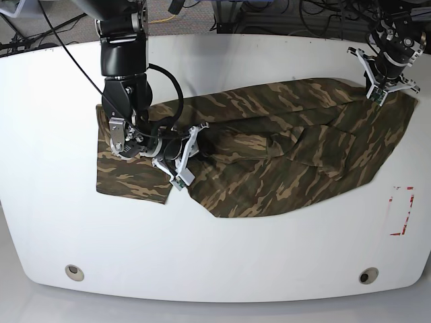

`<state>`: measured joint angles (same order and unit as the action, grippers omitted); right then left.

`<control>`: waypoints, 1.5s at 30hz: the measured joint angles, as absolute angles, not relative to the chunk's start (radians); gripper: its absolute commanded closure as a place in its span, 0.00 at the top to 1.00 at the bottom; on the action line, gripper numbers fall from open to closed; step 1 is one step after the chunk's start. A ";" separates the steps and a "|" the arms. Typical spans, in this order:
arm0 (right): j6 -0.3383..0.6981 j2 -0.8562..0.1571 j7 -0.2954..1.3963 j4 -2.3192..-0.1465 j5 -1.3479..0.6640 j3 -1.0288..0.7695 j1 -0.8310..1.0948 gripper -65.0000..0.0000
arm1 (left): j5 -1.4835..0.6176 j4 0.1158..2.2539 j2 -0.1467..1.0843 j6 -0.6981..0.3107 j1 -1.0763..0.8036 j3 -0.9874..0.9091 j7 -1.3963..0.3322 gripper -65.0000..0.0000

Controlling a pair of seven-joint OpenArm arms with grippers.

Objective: Fold the T-shirt properly
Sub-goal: 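Move both grippers to grasp the shirt's hem corners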

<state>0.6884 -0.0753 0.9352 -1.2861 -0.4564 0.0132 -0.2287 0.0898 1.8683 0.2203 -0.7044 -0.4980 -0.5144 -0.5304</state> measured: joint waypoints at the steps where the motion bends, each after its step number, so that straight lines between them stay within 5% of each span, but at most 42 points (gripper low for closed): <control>1: 0.688 -0.075 0.936 -1.286 -0.457 0.013 -0.229 0.08 | 0.090 1.868 0.220 -0.704 -0.498 -0.514 -0.530 0.00; 3: 0.688 -0.075 0.936 -1.288 -0.457 0.013 -0.226 0.00 | 0.090 1.868 0.220 -0.704 -0.498 -0.514 -0.530 0.00; 16: 0.694 -0.130 0.939 -1.620 -0.475 -0.039 -0.113 0.00 | 0.095 1.875 0.216 -0.704 -0.454 -0.513 -0.535 0.00; 29: 0.697 -0.205 0.970 -1.934 -0.474 -0.234 0.131 0.00 | 0.094 1.883 0.215 -0.701 -0.426 -0.289 -0.531 0.00; 39: 0.697 -0.197 0.973 -1.997 -0.473 -0.314 0.298 0.00 | 0.093 1.867 0.216 -0.701 -0.423 -0.214 -0.530 0.00; 45: 0.697 -0.158 0.969 -1.995 -0.472 -0.314 0.301 0.35 | 0.097 1.846 0.217 -0.701 -0.423 -0.216 -0.534 0.00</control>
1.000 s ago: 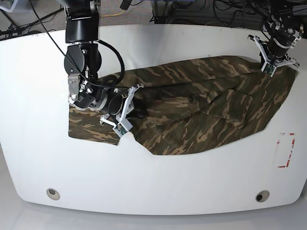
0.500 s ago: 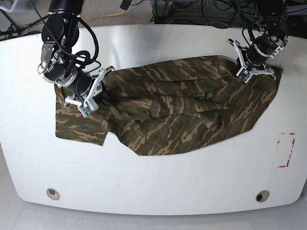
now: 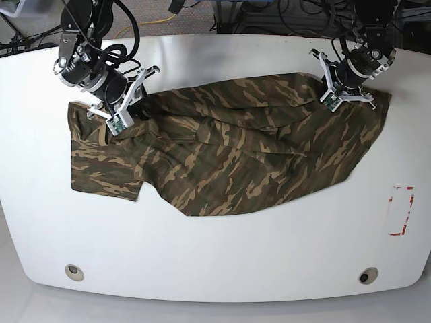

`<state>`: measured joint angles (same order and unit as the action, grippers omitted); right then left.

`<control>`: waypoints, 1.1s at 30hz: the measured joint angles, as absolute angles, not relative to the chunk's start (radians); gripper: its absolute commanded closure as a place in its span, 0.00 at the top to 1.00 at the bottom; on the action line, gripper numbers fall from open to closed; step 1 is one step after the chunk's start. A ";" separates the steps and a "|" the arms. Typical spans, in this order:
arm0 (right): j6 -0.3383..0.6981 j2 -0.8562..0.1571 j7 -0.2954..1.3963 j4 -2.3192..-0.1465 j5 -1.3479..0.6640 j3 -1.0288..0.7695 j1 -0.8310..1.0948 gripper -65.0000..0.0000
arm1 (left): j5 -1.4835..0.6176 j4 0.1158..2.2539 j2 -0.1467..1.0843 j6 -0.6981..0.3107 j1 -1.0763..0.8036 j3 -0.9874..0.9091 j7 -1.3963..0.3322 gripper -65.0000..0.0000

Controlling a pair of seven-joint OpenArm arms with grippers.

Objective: Fold the T-shirt properly
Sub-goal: 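Move both grippers to grasp the shirt's hem corners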

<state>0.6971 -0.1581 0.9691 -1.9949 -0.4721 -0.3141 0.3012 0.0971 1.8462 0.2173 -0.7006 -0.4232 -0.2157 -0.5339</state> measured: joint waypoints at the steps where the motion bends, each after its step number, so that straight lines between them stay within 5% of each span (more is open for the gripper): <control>1: 0.698 -0.159 0.970 -1.992 -0.474 -0.313 0.301 0.42 | 0.097 1.846 0.217 -0.701 -0.420 -0.216 -0.533 0.00; 3: 0.699 -0.160 0.970 -1.981 -0.474 -0.315 0.295 0.62 | 0.097 1.845 0.220 -0.701 -0.413 -0.216 -0.534 0.00; 7: 0.697 -0.160 0.971 -1.952 -0.469 -0.315 0.266 0.84 | 0.096 1.844 0.223 -0.701 -0.403 -0.216 -0.531 0.00; 20: 0.696 -0.170 1.060 -1.688 -0.467 -0.312 0.076 0.86 | 0.172 1.843 0.219 -0.700 -0.403 -0.216 -0.530 0.00; 24: 0.696 -0.183 1.084 -1.676 -0.473 -0.313 0.067 0.61 | 0.173 1.843 0.220 -0.701 -0.404 -0.216 -0.531 0.00; 29: 0.697 -0.178 1.103 -1.676 -0.477 -0.312 0.070 0.02 | 0.173 1.843 0.220 -0.701 -0.403 -0.216 -0.531 0.00; 33: 0.697 -0.177 1.101 -1.676 -0.476 -0.312 0.070 0.00 | 0.173 1.843 0.219 -0.701 -0.385 -0.216 -0.532 0.00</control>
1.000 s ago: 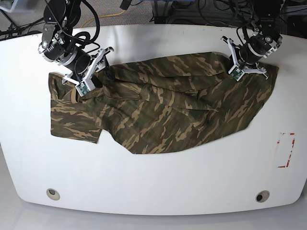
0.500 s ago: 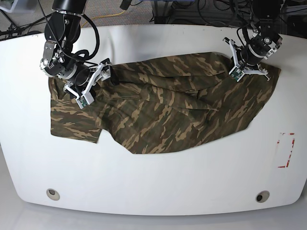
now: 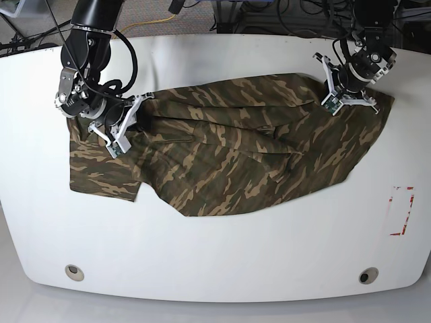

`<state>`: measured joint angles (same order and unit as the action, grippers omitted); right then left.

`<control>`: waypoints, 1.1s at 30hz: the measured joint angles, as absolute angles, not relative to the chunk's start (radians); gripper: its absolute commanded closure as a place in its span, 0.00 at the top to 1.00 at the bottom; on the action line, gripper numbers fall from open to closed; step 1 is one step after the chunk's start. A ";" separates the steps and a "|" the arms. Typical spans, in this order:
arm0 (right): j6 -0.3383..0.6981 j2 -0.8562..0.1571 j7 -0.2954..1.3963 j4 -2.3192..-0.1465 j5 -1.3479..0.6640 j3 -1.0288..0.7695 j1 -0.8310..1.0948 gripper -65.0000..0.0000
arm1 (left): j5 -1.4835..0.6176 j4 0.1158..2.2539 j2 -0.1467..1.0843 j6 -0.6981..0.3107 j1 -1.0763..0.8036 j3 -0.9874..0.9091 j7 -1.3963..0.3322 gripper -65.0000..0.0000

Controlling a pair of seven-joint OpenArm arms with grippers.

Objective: Fold the T-shirt properly
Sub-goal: 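Move both grippers to grasp the shirt's hem corners, then pull the hem corner outward with the left gripper to spread the shirt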

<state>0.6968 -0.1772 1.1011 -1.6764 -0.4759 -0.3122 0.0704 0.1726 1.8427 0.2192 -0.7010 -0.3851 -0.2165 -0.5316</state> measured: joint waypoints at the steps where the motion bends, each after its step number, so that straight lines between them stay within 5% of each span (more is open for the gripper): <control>1: 0.696 -0.177 1.102 -1.680 -0.477 -0.314 0.075 0.00 | 0.172 1.842 0.218 -0.701 -0.378 -0.218 -0.531 0.00; 16: 0.696 -0.179 1.100 -1.834 -0.555 -0.317 0.128 0.00 | 0.173 1.892 0.159 -0.701 -0.363 -0.264 -0.582 0.02; 18: 0.696 -0.178 1.102 -1.834 -0.554 -0.317 0.128 0.00 | 0.158 1.897 0.186 -0.701 -0.376 -0.263 -0.620 0.08; 28: 0.696 -0.178 1.102 -1.834 -0.554 -0.317 0.129 0.00 | 0.099 1.897 0.176 -0.704 -0.405 -0.460 -0.706 0.68; 33: 0.697 -0.177 1.100 -1.834 -0.556 -0.314 0.129 0.00 | -0.043 1.897 0.178 -0.704 -0.401 -0.545 -0.737 0.73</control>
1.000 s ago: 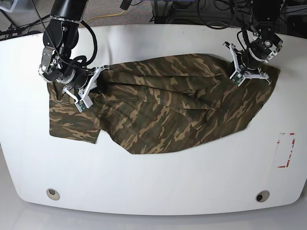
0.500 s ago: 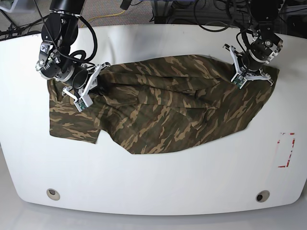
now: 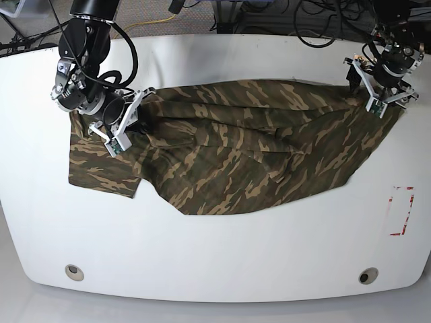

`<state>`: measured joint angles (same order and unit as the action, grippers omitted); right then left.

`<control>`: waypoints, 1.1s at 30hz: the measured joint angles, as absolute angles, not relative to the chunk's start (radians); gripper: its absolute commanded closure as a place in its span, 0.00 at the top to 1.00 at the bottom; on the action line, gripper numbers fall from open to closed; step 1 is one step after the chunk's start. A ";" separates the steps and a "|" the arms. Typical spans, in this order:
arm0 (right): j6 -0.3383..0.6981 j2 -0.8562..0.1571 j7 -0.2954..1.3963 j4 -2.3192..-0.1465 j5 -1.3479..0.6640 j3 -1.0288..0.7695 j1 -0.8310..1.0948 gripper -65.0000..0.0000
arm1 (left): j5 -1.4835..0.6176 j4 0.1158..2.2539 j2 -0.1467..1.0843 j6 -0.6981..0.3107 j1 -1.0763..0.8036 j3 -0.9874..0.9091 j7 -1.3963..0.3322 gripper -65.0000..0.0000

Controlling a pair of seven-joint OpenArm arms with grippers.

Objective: Fold the T-shirt properly
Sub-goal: 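Pull the hem corner outward with the left gripper to spread the shirt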

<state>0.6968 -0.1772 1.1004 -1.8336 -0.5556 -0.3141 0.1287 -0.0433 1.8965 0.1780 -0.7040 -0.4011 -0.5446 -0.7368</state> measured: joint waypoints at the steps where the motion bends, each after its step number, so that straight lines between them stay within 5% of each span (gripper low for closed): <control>1: 0.697 -0.177 1.101 -1.834 -0.555 -0.314 0.128 0.00 | -0.081 1.897 0.179 -0.704 -0.397 -0.570 -0.756 0.73; 14: 0.697 -0.177 1.100 -1.833 -0.555 -0.313 0.128 0.00 | -0.580 1.851 0.291 -0.698 -0.347 -0.847 -1.050 0.73; 33: 0.696 -0.155 1.101 -1.832 -0.554 -0.314 0.129 0.00 | -0.480 1.377 0.308 -0.697 -0.138 -0.927 -1.056 0.74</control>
<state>0.6964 -0.1551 1.1007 -1.8324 -0.5545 -0.3141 0.1287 -0.4805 1.3769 0.3077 -0.6971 -0.1379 -0.9268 -1.0561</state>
